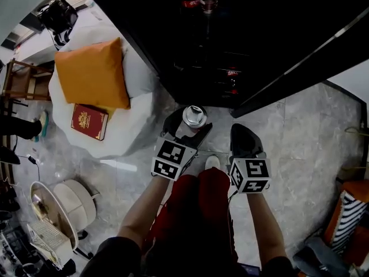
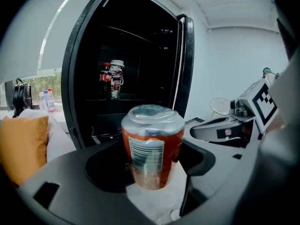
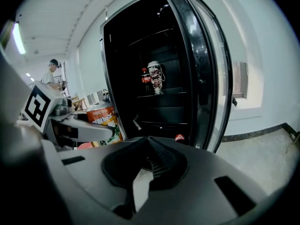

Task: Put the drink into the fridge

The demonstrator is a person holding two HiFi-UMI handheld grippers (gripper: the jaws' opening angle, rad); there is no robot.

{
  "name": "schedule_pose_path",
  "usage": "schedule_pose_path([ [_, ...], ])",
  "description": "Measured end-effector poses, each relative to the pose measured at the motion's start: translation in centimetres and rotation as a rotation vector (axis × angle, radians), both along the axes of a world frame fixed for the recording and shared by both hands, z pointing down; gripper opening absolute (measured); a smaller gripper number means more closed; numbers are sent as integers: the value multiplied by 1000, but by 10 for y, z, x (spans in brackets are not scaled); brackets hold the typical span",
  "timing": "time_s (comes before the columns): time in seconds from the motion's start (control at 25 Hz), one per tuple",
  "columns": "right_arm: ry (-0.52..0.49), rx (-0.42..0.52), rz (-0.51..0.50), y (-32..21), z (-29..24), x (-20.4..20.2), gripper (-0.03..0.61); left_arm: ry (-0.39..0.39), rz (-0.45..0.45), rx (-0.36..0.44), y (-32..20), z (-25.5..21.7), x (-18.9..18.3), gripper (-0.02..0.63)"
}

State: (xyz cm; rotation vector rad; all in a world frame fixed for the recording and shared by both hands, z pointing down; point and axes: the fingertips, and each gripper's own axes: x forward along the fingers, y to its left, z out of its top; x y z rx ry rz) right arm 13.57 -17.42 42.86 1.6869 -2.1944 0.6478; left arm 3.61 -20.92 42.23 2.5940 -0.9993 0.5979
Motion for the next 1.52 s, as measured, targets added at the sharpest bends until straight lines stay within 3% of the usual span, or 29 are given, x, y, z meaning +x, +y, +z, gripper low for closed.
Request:
schedule_pose_path([
  [0.28,-5,26,19,-20,44,10,17,1,7,32,-18,44,7,337],
  [0.76,-16,71,-37,-54,121,5,17,40,33,56,-48,125,22,337],
  [0.96,14,85,-47,-61,159,10,17,56,28,103,-63,154,27,337],
  [1.52,10,118,-47,-92,218,9,17,30,23,148,-100,211,38,337],
])
